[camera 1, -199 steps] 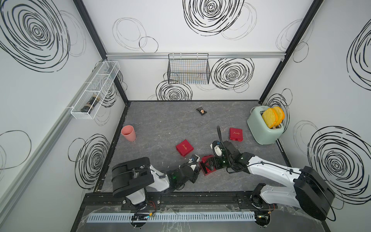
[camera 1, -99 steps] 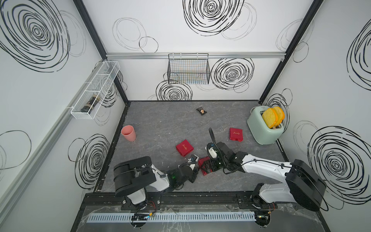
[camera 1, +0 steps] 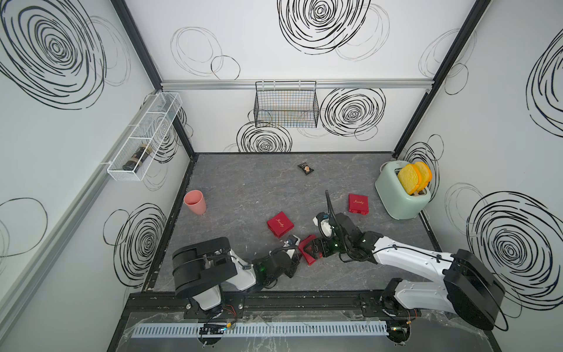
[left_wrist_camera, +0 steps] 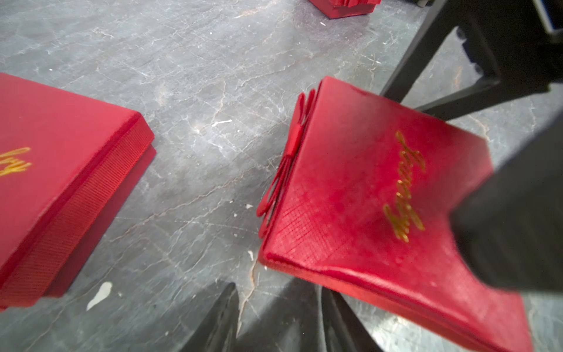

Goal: Take the necklace out of the lift-off lid jewelry box
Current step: Close the lid on the jewelry box.

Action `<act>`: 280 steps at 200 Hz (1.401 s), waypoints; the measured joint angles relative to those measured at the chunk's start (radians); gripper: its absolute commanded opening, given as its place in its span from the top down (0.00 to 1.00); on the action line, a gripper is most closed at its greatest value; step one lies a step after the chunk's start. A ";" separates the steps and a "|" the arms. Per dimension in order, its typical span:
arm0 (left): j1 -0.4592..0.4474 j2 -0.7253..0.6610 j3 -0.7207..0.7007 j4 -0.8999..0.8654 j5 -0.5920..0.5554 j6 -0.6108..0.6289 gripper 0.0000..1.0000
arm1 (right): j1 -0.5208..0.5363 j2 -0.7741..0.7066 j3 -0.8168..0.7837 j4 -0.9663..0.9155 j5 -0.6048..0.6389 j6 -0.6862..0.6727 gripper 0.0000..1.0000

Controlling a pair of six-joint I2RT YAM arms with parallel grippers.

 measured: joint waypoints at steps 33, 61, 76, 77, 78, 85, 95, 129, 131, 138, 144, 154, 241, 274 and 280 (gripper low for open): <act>0.000 0.000 0.000 0.000 -0.001 0.000 0.52 | -0.003 0.024 -0.003 0.002 0.007 0.003 0.14; 0.000 0.000 0.000 0.001 -0.001 0.000 0.52 | -0.002 0.066 -0.003 0.000 0.014 0.003 0.15; 0.000 0.000 0.000 0.001 -0.001 0.000 0.52 | 0.003 0.078 0.001 0.000 0.023 0.003 0.15; 0.000 0.000 0.000 0.001 -0.001 0.000 0.52 | 0.004 0.079 0.002 0.000 0.024 0.003 0.15; 0.000 0.000 0.000 0.001 -0.001 0.000 0.52 | 0.005 0.080 0.002 0.000 0.025 0.003 0.15; 0.000 0.000 0.000 0.002 -0.001 0.000 0.52 | 0.009 0.088 0.006 0.000 0.031 0.002 0.15; 0.000 0.000 0.000 0.002 -0.001 0.000 0.52 | 0.014 0.101 0.011 -0.001 0.040 0.000 0.15; 0.000 0.000 0.000 -0.003 -0.006 0.007 0.52 | 0.029 0.144 0.031 -0.002 0.063 0.000 0.17; 0.000 0.000 0.000 -0.003 -0.006 0.008 0.52 | 0.030 0.145 0.032 -0.002 0.064 0.000 0.17; 0.001 0.000 0.000 -0.005 -0.010 0.009 0.52 | 0.032 0.150 0.037 -0.003 0.072 0.000 0.18; 0.002 0.000 0.000 -0.008 -0.014 0.011 0.52 | 0.034 0.153 0.040 -0.005 0.079 0.003 0.18; 0.002 -0.003 0.000 -0.013 -0.016 0.011 0.52 | 0.037 0.156 0.044 -0.008 0.091 0.006 0.19; 0.026 -0.288 -0.008 -0.185 -0.028 0.011 0.47 | 0.064 0.084 0.087 -0.129 0.197 -0.009 0.03; 0.065 -0.432 -0.023 -0.305 -0.036 0.011 0.39 | 0.111 0.073 0.142 -0.160 0.239 -0.055 0.03; 0.074 -0.457 -0.027 -0.328 -0.035 0.010 0.36 | 0.125 0.077 0.152 -0.166 0.246 -0.066 0.03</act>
